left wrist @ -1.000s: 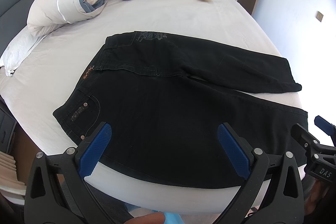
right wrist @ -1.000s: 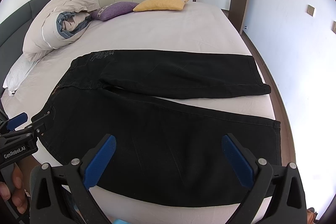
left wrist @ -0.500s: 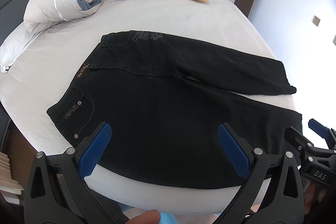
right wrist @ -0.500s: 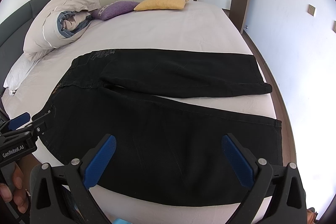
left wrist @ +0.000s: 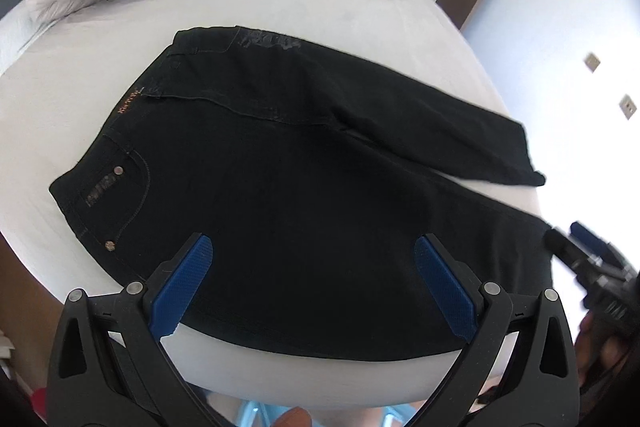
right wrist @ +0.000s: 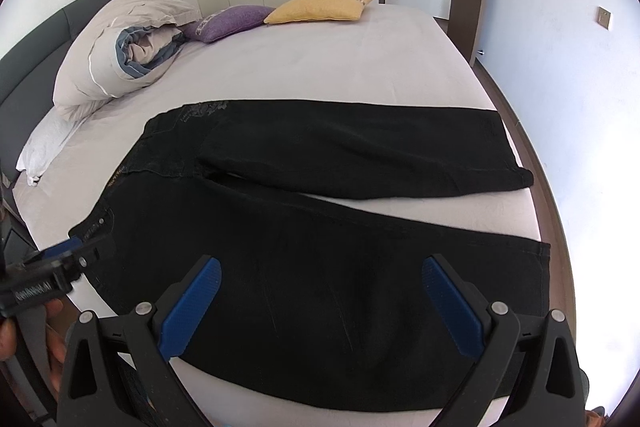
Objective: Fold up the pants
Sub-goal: 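Grasp the jeans waistband with the left tool while the right tool grasps it too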
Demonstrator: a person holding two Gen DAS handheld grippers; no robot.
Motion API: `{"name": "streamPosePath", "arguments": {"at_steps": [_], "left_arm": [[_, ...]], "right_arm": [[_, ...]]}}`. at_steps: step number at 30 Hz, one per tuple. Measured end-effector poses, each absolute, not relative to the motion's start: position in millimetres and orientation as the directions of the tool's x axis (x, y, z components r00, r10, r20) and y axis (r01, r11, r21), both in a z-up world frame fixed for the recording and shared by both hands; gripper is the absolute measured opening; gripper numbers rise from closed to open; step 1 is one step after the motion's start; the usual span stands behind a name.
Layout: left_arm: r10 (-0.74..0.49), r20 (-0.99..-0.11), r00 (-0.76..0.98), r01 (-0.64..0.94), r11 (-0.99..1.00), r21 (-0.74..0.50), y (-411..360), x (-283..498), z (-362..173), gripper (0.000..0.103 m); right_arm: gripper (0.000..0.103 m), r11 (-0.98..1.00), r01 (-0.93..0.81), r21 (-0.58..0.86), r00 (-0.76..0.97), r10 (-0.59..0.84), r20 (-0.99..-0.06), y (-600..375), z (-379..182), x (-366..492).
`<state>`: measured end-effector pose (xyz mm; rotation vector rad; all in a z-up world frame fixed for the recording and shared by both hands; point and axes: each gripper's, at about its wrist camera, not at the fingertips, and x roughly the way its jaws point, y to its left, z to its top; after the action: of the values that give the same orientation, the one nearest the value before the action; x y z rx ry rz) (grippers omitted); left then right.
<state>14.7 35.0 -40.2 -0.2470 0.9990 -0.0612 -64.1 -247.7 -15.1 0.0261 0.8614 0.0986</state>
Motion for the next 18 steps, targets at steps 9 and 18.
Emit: {"name": "streamPosePath", "arguments": {"at_steps": [9,18], "left_arm": [[-0.208,-0.831,0.516,-0.208,0.911,-0.357,104,77,-38,0.103],[-0.144,-0.719,0.68,-0.093,0.956,-0.28,176,237,17,0.091]], "right_arm": [[0.103,0.963,-0.245,0.11,0.673,0.25,-0.696,-252,7,-1],[0.102,0.862,-0.477,0.17,0.565,0.449,-0.692,-257,12,123]]}}
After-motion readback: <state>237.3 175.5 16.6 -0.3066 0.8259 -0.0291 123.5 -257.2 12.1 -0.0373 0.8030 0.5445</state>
